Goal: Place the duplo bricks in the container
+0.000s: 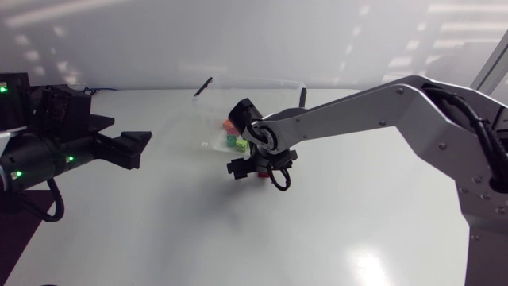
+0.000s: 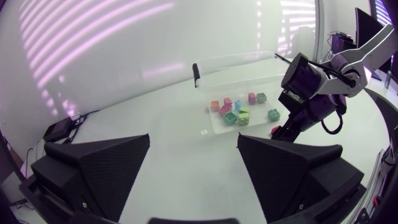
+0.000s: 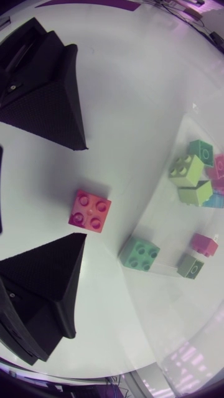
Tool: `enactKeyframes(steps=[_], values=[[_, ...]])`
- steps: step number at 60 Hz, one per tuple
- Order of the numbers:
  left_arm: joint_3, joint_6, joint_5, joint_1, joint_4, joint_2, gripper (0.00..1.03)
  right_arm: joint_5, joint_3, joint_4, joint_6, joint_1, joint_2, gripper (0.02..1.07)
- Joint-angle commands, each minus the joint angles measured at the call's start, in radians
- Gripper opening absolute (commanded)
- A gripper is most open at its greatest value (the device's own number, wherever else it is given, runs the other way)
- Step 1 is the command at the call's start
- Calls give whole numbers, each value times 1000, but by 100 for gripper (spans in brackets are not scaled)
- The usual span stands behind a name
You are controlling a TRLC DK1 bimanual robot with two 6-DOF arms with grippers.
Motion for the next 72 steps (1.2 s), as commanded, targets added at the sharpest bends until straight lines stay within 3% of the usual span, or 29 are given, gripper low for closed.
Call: enactKeyframes(steps=[1,16,35,42,49,63,72], values=[[-25,0,-6,12,21,-8,99,23,25,-20,47,2,38,96],[-52,-5,-4,7,59,0,99,100,16,-29,96,0,38,96],[-57,-9,-4,-2,71,10,99,92,15,-27,121,-17,37,96],[-54,-8,-4,0,68,6,99,89,15,-44,142,-26,35,85],[-54,-8,-4,-2,67,3,99,55,18,-50,150,-56,35,64],[-54,-9,-3,-9,70,3,98,-75,48,-104,162,-101,49,62],[-55,-9,-3,-11,70,1,99,-80,51,-104,152,-102,60,42]])
